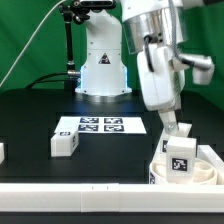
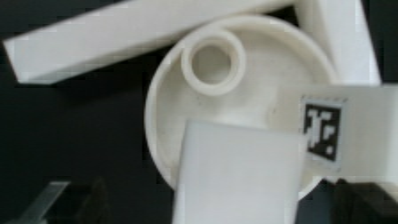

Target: Assemble stool

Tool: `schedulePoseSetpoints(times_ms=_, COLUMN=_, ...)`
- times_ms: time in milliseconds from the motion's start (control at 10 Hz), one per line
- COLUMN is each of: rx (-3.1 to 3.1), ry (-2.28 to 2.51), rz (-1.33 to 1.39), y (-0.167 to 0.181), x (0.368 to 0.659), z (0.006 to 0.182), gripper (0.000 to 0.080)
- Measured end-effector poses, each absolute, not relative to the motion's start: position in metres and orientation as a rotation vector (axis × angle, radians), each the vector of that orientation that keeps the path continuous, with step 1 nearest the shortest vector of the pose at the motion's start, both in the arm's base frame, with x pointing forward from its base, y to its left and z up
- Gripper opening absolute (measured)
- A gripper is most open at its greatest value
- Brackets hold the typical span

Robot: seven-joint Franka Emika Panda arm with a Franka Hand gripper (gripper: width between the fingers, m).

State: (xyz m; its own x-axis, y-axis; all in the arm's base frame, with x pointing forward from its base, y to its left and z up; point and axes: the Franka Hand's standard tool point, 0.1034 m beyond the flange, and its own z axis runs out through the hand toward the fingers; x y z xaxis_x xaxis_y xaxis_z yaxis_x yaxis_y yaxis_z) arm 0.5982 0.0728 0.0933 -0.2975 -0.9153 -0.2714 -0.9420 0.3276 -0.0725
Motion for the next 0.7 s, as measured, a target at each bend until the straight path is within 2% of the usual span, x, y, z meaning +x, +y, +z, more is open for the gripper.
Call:
schedulePoseSetpoints(times_ms=100, rx=-1.732, ry=2.279, rz=0.144, y=0.0764, x=0.5993, z=0.1007, gripper=0.0645)
schedulePoseSetpoints(times_ms=700, rx=-2.341, ry=1.711, rz=0.028, y=0.0808, x=0.5953, z=0.0968, gripper=0.0649)
